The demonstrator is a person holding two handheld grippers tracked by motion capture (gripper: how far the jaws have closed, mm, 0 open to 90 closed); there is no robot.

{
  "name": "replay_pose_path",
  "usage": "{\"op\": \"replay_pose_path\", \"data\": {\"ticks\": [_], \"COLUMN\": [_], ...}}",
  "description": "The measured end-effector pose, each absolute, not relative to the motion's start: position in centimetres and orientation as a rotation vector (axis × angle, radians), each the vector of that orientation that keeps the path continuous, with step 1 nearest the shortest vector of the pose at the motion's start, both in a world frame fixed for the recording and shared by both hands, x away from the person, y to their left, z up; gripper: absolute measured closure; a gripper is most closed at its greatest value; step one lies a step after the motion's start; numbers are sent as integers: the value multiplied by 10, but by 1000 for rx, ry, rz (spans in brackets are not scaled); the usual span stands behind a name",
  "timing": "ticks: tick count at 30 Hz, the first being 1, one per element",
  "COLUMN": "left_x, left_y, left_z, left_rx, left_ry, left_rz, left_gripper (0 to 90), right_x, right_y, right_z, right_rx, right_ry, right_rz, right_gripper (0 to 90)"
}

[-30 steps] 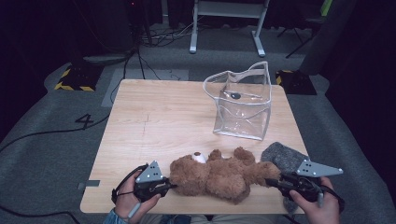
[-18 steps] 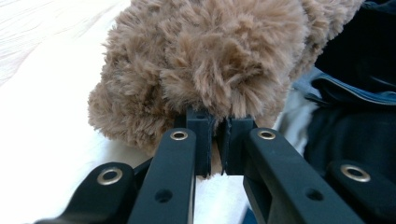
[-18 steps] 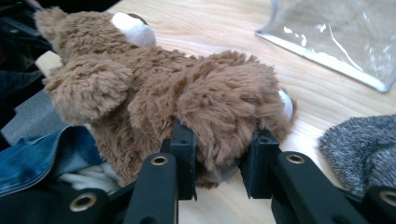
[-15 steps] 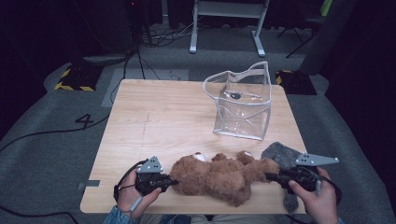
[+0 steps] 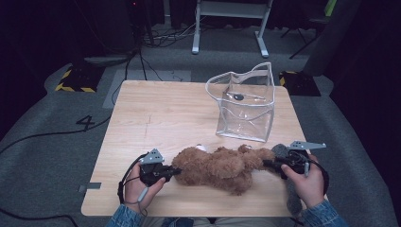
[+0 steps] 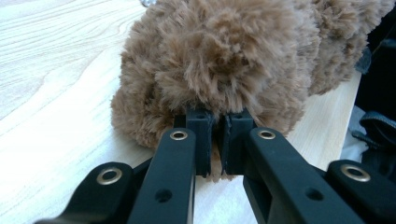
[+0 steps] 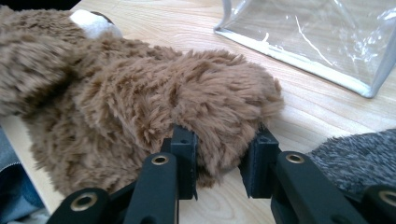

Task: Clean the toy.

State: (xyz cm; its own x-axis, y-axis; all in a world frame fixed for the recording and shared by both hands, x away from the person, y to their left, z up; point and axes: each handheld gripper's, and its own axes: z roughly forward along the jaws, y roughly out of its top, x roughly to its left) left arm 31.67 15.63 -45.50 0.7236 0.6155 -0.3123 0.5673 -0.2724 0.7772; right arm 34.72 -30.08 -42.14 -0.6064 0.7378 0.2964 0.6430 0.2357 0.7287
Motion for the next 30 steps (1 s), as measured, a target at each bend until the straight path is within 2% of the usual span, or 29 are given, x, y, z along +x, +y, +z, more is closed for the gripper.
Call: {"op": "replay_pose_path", "data": {"ticks": [5, 8, 9, 11, 13, 18, 21, 23, 28, 30], "left_x": [322, 321, 320, 319, 320, 325, 330, 331, 331, 331], "left_y": [155, 154, 154, 152, 149, 143, 138, 133, 133, 134], "left_z": [-457, -455, -454, -453, -453, -454, -454, -454, -452, -452], "left_rx": [1923, 1922, 1919, 1899, 1895, 1893, 1907, 1953, 1961, 1951], "left_ry": [911, 875, 858, 806, 743, 638, 576, 581, 655, 693], "left_rz": [88, 173, 209, 297, 336, 342, 287, 248, 221, 220], "left_gripper": [841, 798, 759, 604, 500, 428, 410, 441, 724, 762], "right_x": [360, 365, 367, 370, 373, 381, 383, 383, 380, 376], "right_y": [-300, -299, -299, -298, -298, -301, -300, -297, -295, -297], "right_z": [-433, -438, -439, -441, -442, -444, -445, -445, -443, -440], "right_rx": [1372, 1394, 1403, 1421, 1425, 1466, 1476, 1462, 1404, 1353], "right_ry": [2403, 2402, 2400, 2393, 2393, 2382, 2377, 2375, 2353, 2342], "right_rz": [1314, 1311, 1302, 1293, 1292, 1317, 1320, 1308, 1290, 1284], "right_gripper": [715, 717, 718, 718, 719, 717, 716, 713, 676, 642]}}
